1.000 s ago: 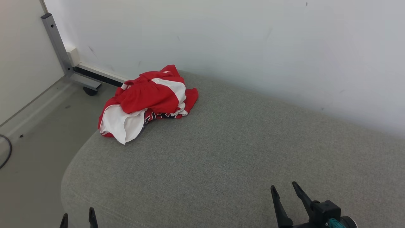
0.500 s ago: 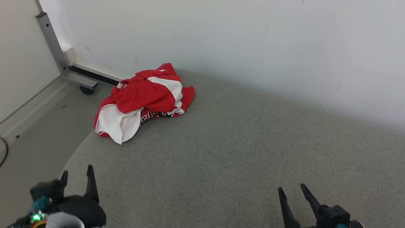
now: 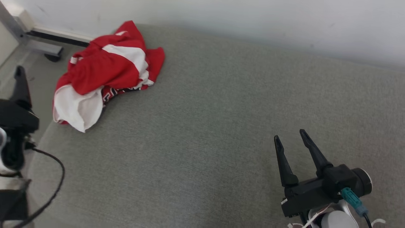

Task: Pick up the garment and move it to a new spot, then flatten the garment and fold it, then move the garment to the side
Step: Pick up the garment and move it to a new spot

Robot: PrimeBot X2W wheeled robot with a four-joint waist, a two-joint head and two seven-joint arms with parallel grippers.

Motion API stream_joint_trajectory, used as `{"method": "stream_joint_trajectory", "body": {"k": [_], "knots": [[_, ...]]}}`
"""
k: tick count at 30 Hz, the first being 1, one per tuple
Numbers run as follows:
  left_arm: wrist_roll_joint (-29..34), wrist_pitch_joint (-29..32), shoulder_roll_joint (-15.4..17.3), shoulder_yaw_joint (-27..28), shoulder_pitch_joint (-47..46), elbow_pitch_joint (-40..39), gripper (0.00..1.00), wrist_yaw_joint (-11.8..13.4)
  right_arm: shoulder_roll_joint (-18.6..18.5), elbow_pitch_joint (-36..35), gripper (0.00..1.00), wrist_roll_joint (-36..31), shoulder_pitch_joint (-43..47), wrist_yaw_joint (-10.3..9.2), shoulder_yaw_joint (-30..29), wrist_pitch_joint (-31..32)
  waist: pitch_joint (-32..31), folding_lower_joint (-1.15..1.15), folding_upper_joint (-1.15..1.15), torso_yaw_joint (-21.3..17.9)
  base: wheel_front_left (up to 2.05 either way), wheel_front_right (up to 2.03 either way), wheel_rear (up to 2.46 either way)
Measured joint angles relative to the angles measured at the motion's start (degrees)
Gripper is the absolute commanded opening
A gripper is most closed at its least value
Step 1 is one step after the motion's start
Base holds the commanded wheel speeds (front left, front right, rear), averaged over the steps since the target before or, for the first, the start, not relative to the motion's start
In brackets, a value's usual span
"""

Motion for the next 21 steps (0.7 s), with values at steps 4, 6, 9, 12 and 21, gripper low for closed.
{"method": "stream_joint_trajectory", "body": {"k": [4,6,9,12,21], "knots": [[-3.32,7.72,3.31,2.18,-4.77,-2.19,1.00,0.79,0.00,-2.13,1.00,-0.26,-1.59,0.00,0.37,-0.29,5.22,0.01,0.00,-3.10,0.00,0.00,0.00],[-6.12,10.47,4.15,3.69,-6.72,-3.61,1.00,1.33,-0.05,-2.87,1.00,-0.32,-2.53,0.00,0.75,-0.53,7.83,0.01,0.00,-4.66,0.00,0.00,0.00],[-7.53,14.29,6.78,5.55,-9.04,-5.86,1.00,2.66,-0.07,-3.76,1.00,0.22,-3.59,0.00,1.44,-1.01,11.57,0.01,0.01,-7.03,0.00,0.00,0.00],[-8.44,19.67,8.55,5.90,-10.20,-7.19,1.00,4.99,-0.05,-3.96,1.00,1.11,-3.92,0.00,2.02,-1.52,15.02,0.02,0.01,-9.48,0.00,0.00,0.00],[-8.94,31.26,11.49,6.60,-12.50,-12.30,1.00,12.13,0.18,-4.49,1.00,2.44,-6.22,0.01,3.76,-3.03,23.44,0.00,0.00,-16.57,0.00,0.00,0.00]]}}
